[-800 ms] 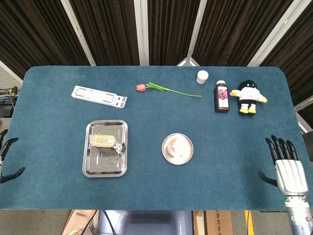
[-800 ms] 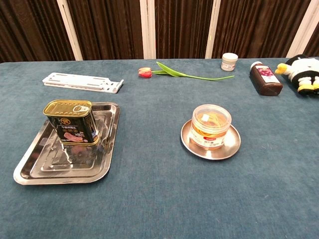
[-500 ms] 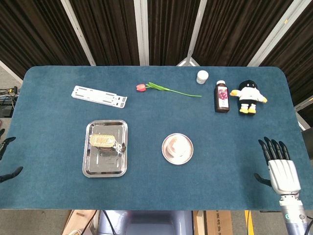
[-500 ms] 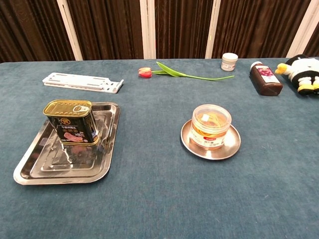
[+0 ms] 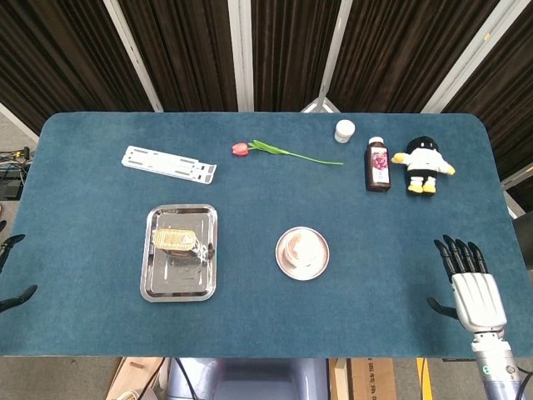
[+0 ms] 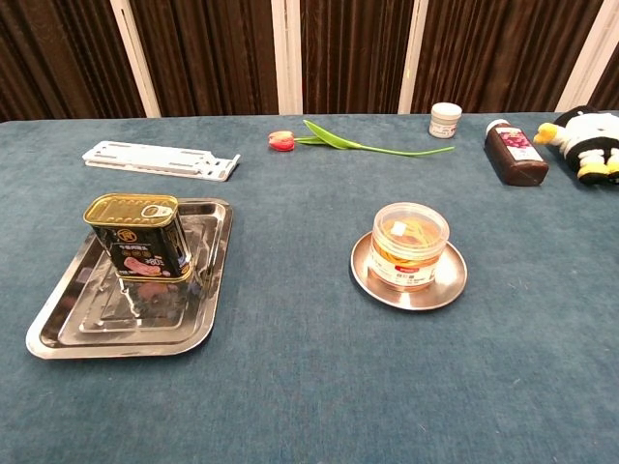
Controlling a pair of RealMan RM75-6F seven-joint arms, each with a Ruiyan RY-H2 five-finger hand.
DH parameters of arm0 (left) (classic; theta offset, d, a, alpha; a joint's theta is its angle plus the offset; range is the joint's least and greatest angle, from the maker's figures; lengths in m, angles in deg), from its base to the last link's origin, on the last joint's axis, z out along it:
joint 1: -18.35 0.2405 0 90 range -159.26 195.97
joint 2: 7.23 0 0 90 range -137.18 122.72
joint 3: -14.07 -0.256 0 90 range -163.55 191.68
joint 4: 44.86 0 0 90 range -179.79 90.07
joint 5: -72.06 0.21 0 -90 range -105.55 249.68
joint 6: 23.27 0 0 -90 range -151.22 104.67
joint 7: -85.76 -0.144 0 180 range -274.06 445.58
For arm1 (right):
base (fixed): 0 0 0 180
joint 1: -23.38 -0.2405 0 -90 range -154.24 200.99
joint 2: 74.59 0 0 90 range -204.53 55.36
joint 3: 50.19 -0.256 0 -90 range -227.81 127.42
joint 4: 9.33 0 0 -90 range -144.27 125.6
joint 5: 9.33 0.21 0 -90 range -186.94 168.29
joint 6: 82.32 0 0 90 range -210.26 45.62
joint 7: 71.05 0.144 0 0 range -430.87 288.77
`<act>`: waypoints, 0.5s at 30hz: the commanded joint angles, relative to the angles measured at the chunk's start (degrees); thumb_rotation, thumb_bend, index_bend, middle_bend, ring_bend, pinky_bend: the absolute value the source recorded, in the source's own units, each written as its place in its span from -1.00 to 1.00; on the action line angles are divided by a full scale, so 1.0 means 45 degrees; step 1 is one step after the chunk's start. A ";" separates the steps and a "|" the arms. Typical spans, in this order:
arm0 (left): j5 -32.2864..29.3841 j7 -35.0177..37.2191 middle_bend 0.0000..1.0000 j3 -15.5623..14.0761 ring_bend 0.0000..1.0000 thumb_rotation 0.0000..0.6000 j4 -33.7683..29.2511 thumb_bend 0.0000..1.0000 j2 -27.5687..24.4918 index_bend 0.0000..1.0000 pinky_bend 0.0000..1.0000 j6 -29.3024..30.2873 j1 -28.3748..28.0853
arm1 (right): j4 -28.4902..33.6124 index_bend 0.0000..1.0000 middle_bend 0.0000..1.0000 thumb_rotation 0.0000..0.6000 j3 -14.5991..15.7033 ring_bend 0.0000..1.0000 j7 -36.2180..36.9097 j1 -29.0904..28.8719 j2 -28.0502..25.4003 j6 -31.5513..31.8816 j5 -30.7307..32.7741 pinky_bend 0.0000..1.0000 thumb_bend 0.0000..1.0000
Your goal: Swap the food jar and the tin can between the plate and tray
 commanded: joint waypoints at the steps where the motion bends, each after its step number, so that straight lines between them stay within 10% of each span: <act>1: 0.0019 0.0113 -1.00 0.0016 -1.00 1.00 -0.0065 -0.50 -0.0005 -0.62 -0.90 0.0098 0.0046 | 0.0287 -1.00 -0.90 1.00 -0.0105 -1.00 -0.0370 -0.0424 0.0042 -0.0407 -0.0224 -1.00 -0.76; 15: -0.0505 -0.0555 -1.00 0.0197 -1.00 1.00 -0.0061 -0.50 0.0194 -0.62 -0.90 -0.0074 -0.0004 | 0.2898 -1.00 -0.90 1.00 -0.1488 -1.00 -0.4443 -0.4149 0.1132 -0.5571 0.4268 -1.00 -0.79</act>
